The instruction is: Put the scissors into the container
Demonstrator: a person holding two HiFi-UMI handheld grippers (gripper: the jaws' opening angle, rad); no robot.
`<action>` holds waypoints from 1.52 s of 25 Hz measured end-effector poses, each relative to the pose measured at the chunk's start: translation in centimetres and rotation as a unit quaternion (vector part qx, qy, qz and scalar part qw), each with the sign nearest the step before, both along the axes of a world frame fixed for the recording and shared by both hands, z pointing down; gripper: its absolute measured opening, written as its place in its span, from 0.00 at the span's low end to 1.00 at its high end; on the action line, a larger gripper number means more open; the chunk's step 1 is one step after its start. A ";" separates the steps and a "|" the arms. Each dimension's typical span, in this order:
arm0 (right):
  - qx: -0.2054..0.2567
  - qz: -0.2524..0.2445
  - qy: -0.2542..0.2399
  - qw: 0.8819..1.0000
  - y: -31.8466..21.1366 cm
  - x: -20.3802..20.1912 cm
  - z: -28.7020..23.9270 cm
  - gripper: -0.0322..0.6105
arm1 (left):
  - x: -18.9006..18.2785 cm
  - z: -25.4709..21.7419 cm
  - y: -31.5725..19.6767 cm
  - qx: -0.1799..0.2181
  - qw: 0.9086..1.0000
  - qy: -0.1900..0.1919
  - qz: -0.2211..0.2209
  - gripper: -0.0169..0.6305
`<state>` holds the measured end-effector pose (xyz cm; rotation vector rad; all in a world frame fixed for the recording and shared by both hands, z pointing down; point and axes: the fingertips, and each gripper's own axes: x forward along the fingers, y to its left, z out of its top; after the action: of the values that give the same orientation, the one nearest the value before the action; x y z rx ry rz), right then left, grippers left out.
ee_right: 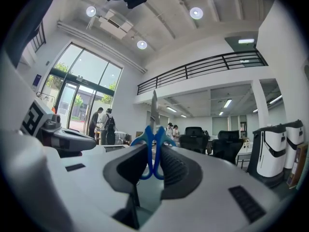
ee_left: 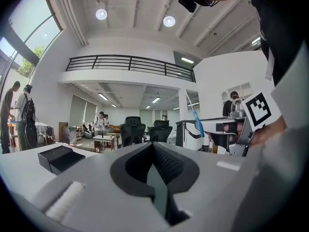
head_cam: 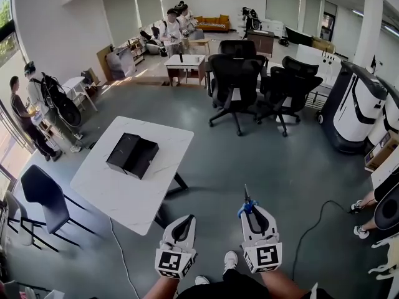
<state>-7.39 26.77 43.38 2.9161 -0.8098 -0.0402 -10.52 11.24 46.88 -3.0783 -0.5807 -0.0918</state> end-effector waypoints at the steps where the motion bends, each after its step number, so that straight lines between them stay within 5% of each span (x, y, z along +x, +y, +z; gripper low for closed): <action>1: 0.000 -0.004 -0.002 1.000 0.1 0.6 0.2 0.19 | 0.7 -0.2 0.2 0.004 1.000 0.002 -0.002 0.04; 12: 0.007 -0.041 -0.005 0.999 2.0 7.5 0.7 0.19 | 8.0 -1.0 3.2 0.011 1.000 0.005 -0.025 0.04; 21: 0.029 -0.065 -0.022 0.997 3.5 11.8 1.6 0.19 | 10.3 -0.3 1.7 0.017 0.996 -0.008 -0.084 0.04; 38: 0.026 -0.106 -0.020 0.994 -2.6 16.5 1.0 0.19 | 14.5 -0.1 -2.4 0.015 0.995 -0.011 -0.102 0.04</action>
<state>9.14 24.16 44.35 2.8737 -1.1394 -0.0226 4.00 8.80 46.73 -3.1015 -0.2608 -0.1337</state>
